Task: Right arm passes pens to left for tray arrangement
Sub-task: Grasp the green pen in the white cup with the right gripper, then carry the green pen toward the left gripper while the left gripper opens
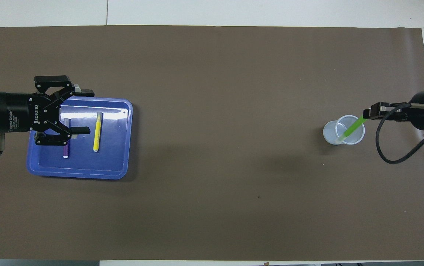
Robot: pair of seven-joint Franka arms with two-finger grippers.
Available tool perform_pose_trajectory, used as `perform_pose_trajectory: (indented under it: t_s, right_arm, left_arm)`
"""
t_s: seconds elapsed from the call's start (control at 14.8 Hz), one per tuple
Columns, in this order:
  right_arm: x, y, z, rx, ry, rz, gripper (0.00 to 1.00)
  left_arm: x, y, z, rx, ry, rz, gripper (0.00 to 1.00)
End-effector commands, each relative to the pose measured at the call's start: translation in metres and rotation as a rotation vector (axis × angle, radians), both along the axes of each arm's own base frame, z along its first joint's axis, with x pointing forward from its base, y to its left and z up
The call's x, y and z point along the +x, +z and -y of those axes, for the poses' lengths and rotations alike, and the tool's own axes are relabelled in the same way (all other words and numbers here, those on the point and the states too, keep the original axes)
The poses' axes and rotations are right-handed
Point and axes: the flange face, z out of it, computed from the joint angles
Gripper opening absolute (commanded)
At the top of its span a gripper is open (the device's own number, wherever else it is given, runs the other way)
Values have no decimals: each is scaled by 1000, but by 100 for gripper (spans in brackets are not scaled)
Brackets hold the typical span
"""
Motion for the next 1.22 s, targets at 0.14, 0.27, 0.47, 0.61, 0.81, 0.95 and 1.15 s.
perform_pose_trajectory:
  t_s: [0.14,0.27,0.47,0.61,0.81,0.95,1.15]
  right_arm:
    - [4,11,-94,225,-348,-89,0]
    - [4,22,-126,316,-487,-170,0]
    - [10,32,-182,373,-603,-284,0]
    - [10,34,-221,417,-666,-334,0]
    - [7,30,-262,456,-703,-398,0]
    - [8,28,-284,488,-751,-432,0]
    - [1,22,-304,498,-743,-447,0]
  left_arm:
    - [-14,-18,5,-94,95,-60,100]
    - [-19,-21,18,-116,86,-76,100]
    - [-34,-28,33,-160,93,-96,100]
    - [-45,-34,35,-184,112,-114,100]
    - [-58,-41,36,-235,155,-129,100]
    - [-59,-38,36,-265,161,-134,100]
    - [-67,-40,39,-267,150,-143,100]
